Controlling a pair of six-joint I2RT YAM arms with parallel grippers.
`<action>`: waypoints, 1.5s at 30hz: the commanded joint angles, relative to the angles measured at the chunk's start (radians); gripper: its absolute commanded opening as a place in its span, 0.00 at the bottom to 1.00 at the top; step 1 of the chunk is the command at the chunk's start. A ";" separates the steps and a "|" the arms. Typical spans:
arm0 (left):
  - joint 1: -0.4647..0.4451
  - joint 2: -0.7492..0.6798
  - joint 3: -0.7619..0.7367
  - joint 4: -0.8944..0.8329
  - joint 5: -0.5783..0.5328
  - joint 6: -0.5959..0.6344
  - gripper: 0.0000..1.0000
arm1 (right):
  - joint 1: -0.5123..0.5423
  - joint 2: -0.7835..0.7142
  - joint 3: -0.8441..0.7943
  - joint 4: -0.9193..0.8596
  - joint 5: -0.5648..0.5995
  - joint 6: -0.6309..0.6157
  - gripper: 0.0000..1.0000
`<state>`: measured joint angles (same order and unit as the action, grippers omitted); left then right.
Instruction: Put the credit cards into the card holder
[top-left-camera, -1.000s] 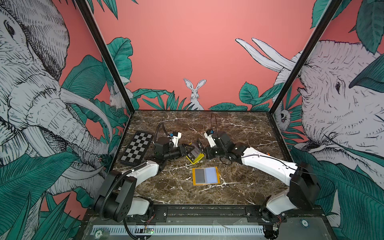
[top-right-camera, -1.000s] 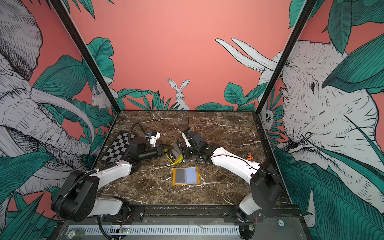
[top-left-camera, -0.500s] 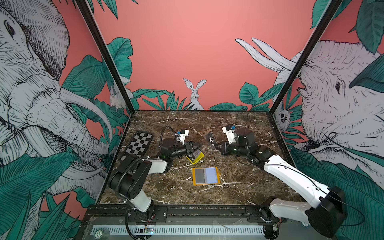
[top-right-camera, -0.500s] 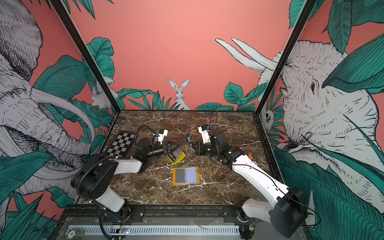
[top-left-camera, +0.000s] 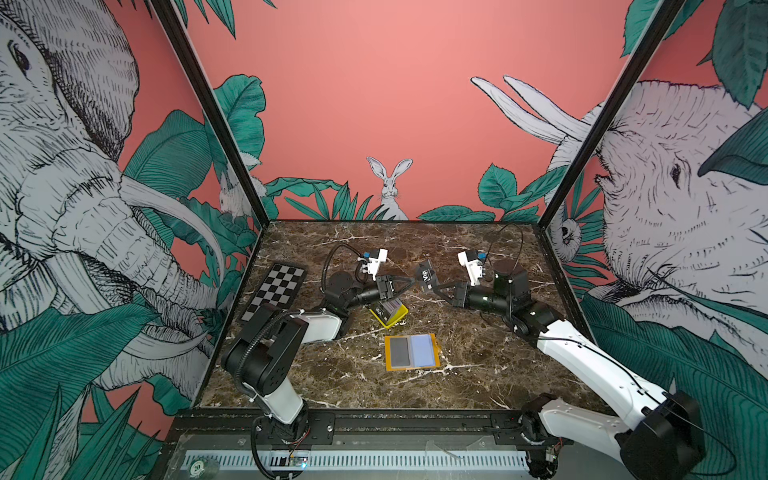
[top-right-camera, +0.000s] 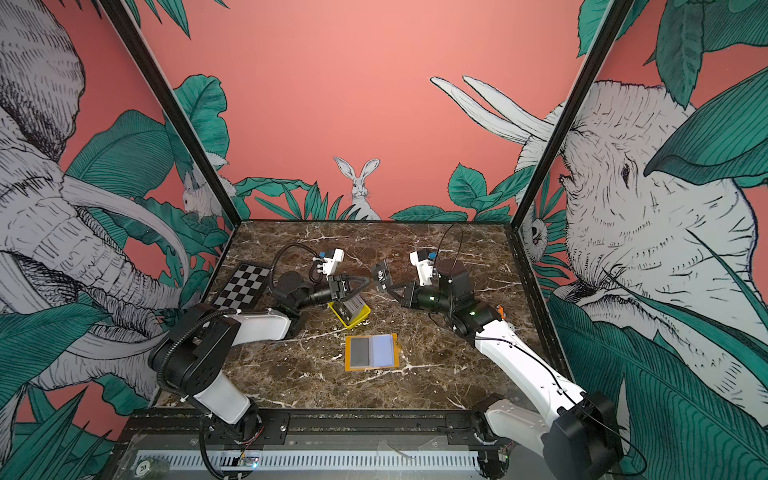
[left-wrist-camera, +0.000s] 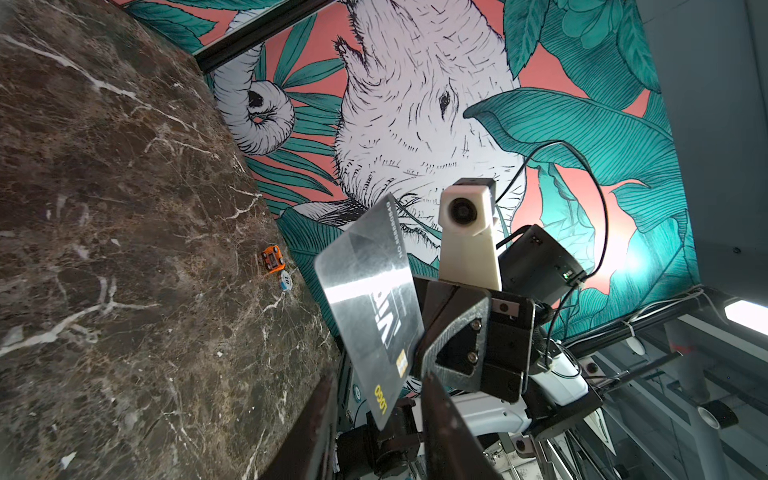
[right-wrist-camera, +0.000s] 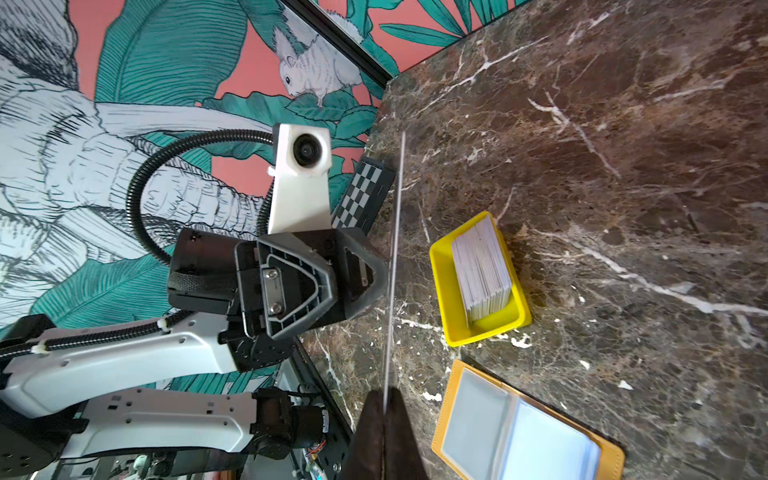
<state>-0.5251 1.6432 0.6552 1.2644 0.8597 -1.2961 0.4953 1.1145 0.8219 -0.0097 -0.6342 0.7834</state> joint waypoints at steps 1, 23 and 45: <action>-0.002 0.005 0.024 0.068 0.021 -0.035 0.36 | -0.004 -0.007 -0.002 0.107 -0.054 0.038 0.00; -0.004 0.002 0.021 0.138 0.000 -0.115 0.09 | 0.002 0.051 -0.119 0.291 -0.110 0.136 0.00; 0.036 -0.338 -0.049 -0.688 0.044 0.331 0.00 | 0.284 -0.052 -0.222 -0.123 0.375 -0.062 0.17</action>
<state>-0.4957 1.3663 0.6346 0.7483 0.8791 -1.0615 0.7448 1.0851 0.6147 -0.0540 -0.4095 0.7624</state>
